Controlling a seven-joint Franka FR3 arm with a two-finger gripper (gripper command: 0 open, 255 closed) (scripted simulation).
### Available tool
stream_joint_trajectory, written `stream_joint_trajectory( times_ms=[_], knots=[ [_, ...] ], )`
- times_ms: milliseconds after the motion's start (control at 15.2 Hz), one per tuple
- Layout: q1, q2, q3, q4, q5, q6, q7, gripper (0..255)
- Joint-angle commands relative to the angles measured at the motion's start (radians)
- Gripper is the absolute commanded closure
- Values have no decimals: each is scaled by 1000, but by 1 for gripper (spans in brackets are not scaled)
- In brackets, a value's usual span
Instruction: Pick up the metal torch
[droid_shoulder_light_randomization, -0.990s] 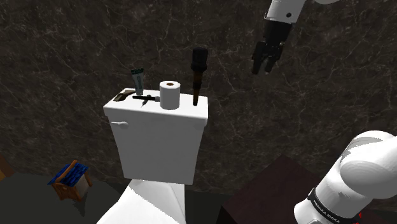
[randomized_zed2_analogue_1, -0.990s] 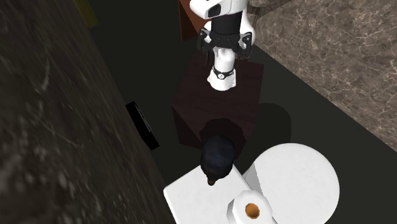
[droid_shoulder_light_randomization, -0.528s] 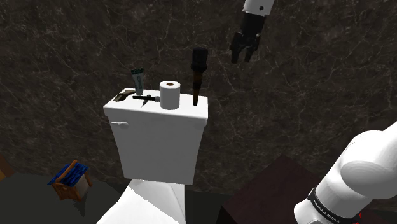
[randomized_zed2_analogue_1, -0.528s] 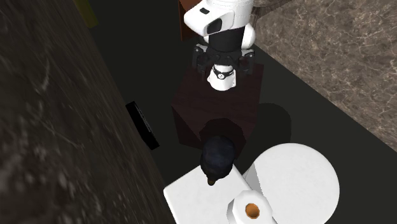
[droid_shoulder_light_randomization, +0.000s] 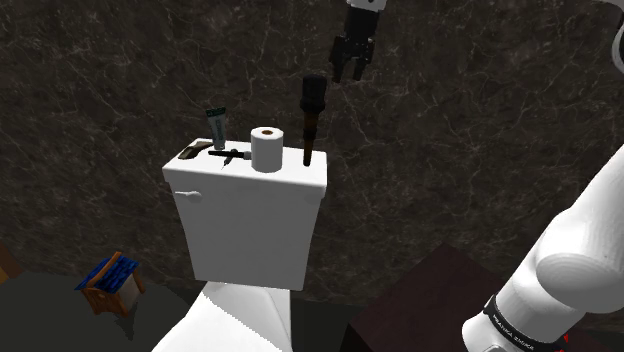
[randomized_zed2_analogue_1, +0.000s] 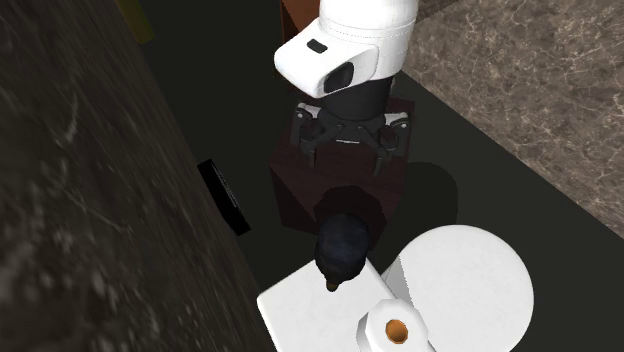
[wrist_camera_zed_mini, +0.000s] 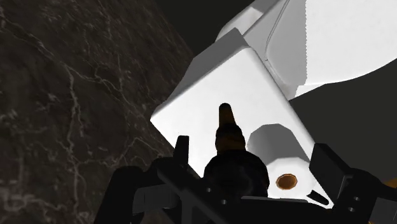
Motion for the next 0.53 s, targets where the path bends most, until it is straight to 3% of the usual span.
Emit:
stream_joint_trajectory(
  times_ms=[0, 264, 462],
  knots=[
    [8, 89, 9, 120, -14, -23, 0, 0],
    [29, 290, 21, 416, -48, -103, -6, 0],
    [29, 282, 21, 378, -47, -71, -7, 0]
  ],
)
